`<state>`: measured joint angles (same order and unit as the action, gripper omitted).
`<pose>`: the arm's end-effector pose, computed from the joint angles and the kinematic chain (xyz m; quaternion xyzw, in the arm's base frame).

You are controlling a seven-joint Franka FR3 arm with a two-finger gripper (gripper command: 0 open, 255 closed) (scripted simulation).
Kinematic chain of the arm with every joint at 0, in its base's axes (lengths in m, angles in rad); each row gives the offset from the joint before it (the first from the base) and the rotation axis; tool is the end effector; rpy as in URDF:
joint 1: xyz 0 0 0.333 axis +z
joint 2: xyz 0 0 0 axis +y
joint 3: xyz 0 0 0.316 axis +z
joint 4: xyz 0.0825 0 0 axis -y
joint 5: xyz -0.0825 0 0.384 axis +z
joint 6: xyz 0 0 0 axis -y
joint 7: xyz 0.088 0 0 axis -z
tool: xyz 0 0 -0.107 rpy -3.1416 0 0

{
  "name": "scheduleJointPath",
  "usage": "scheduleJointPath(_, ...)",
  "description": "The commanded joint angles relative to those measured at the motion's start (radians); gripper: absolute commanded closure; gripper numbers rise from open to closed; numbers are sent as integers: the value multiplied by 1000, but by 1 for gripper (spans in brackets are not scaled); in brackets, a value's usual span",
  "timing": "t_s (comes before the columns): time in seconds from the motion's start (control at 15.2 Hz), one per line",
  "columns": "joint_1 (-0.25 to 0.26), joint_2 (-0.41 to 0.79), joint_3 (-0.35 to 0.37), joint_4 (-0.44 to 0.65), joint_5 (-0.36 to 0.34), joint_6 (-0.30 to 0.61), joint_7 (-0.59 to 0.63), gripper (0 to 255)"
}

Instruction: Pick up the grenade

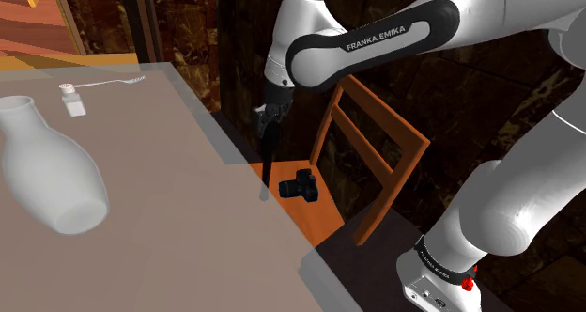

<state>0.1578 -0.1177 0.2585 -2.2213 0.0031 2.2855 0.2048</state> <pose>0.4781 0.2140 0.4411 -0.9904 -0.1047 -0.0888 0.0140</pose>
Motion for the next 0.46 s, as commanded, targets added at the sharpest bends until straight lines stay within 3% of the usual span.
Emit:
scheduleJointPath(0.0, 0, -8, -1, 19, 3, -27, -3, 255)
scheduleJointPath(0.4, 0, -27, -4, 57, 8, -83, -8, 255)
